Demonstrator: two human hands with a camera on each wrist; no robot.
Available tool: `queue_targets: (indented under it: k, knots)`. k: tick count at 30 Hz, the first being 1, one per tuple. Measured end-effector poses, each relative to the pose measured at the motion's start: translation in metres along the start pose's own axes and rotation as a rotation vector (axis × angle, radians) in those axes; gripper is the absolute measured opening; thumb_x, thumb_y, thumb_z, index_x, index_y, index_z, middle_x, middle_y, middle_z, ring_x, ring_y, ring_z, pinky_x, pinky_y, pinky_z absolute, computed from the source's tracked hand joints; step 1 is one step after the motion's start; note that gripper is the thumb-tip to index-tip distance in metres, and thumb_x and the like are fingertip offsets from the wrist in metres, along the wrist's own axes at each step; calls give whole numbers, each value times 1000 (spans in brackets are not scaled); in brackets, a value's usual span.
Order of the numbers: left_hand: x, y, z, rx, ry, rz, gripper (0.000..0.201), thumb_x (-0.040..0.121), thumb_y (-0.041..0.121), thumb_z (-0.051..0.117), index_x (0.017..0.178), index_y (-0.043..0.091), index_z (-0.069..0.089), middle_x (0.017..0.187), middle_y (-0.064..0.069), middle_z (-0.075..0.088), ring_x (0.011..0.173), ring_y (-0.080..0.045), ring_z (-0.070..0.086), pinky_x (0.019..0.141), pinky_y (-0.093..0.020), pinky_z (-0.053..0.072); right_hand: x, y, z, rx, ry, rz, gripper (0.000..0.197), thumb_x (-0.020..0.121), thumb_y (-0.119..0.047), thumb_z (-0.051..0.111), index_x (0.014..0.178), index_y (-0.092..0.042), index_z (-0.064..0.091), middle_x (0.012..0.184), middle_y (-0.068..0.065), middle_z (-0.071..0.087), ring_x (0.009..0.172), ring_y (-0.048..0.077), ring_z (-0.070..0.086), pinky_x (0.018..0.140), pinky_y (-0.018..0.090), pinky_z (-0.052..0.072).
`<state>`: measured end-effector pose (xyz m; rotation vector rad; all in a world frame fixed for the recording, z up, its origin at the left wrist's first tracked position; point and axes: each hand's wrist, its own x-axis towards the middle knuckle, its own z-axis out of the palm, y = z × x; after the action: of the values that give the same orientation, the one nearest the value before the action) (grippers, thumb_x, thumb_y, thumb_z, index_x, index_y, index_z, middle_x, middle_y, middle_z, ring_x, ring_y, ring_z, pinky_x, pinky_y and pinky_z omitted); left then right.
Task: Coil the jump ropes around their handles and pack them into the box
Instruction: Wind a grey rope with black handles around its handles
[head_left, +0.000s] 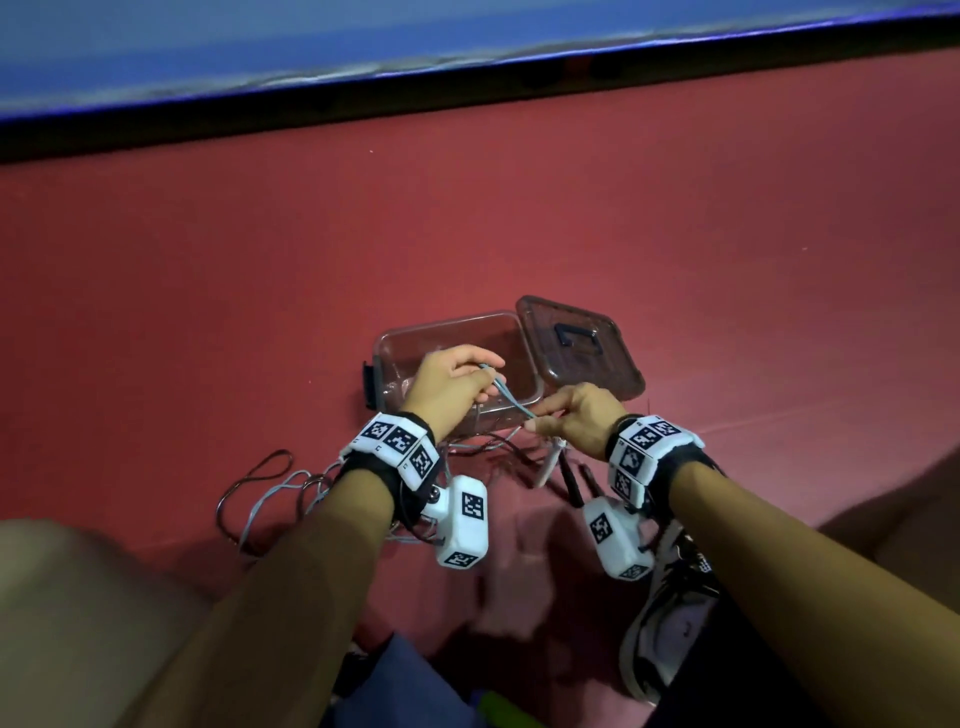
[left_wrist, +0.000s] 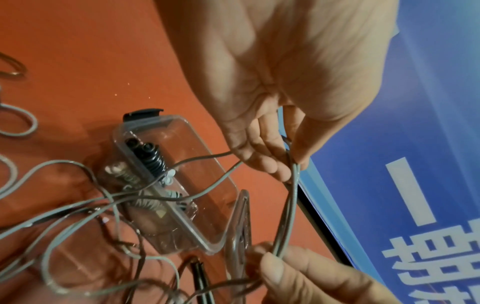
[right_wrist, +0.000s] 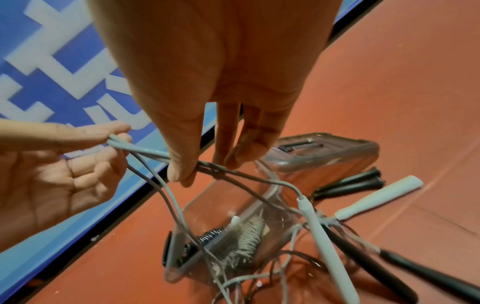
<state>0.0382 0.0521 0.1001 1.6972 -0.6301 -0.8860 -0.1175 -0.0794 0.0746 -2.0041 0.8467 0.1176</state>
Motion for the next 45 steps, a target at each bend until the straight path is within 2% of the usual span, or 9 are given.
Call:
queue_targets:
  k: [5, 12, 18, 22, 26, 29, 34, 39, 45]
  knots:
    - [-6, 22, -20, 17, 66, 40, 19, 97, -2, 56, 96, 12, 69, 74, -5, 67, 55, -1, 60, 59, -16, 51, 0, -32, -15, 7, -62, -87, 3, 82, -33, 80, 84, -35, 80, 69, -19, 71, 63, -12, 58, 71, 11, 42]
    - [-17, 23, -37, 42, 27, -50, 32, 96, -6, 46, 103, 20, 64, 82, -2, 74, 76, -15, 69, 66, -22, 53, 2, -68, -9, 148, -46, -230, 5, 79, -34, 82, 76, -32, 80, 72, -10, 74, 68, 2, 63, 74, 23, 50]
    - [-25, 10, -48, 279, -112, -52, 28, 75, 13, 81, 97, 27, 72, 89, 3, 74, 86, -13, 67, 93, -37, 53, 13, -99, -11, 140, -51, -319, 24, 81, -37, 80, 78, -13, 76, 72, 14, 69, 65, 15, 54, 69, 36, 48]
    - [-28, 13, -45, 368, -188, -22, 15, 82, 26, 83, 95, 19, 79, 91, -2, 78, 80, -9, 69, 82, -26, 52, 17, -109, -12, 119, -73, -344, 37, 86, -32, 77, 74, 2, 66, 64, 8, 53, 60, 18, 43, 62, 31, 40]
    - [-23, 6, -44, 499, -173, 9, 15, 89, 29, 76, 93, 16, 80, 87, -7, 76, 79, -21, 68, 81, -29, 51, 20, -98, -8, 171, -52, -302, 37, 87, -32, 76, 80, 4, 68, 68, 20, 60, 63, 19, 49, 65, 36, 45]
    - [-22, -3, -44, 491, -159, -9, 15, 90, 27, 76, 94, 13, 80, 84, -2, 73, 73, -9, 59, 73, -16, 45, 26, -85, -7, 158, -15, -232, 38, 84, -42, 77, 74, -6, 73, 76, 23, 69, 61, 18, 54, 67, 43, 52]
    - [-20, -8, -41, 402, -137, -20, 7, 92, 22, 74, 87, 22, 78, 97, 9, 78, 81, 1, 66, 75, -6, 45, 32, -69, -13, 142, 44, -129, 37, 84, -46, 76, 70, -11, 74, 70, 8, 74, 59, 13, 59, 66, 35, 53]
    - [-17, -15, -42, 368, -82, -14, 17, 91, 25, 74, 76, 18, 78, 71, -20, 64, 64, -15, 49, 66, -25, 41, 36, -52, -20, 88, 98, -60, 18, 88, -30, 75, 71, -23, 73, 64, -7, 69, 53, 2, 57, 60, 23, 47]
    - [-13, -30, -35, 358, -86, -77, 16, 89, 26, 77, 83, 11, 77, 67, -15, 61, 63, -12, 47, 68, -23, 42, 41, -26, -9, 2, 118, 50, 16, 85, -14, 71, 74, -26, 72, 73, -8, 71, 73, 13, 66, 71, 23, 53]
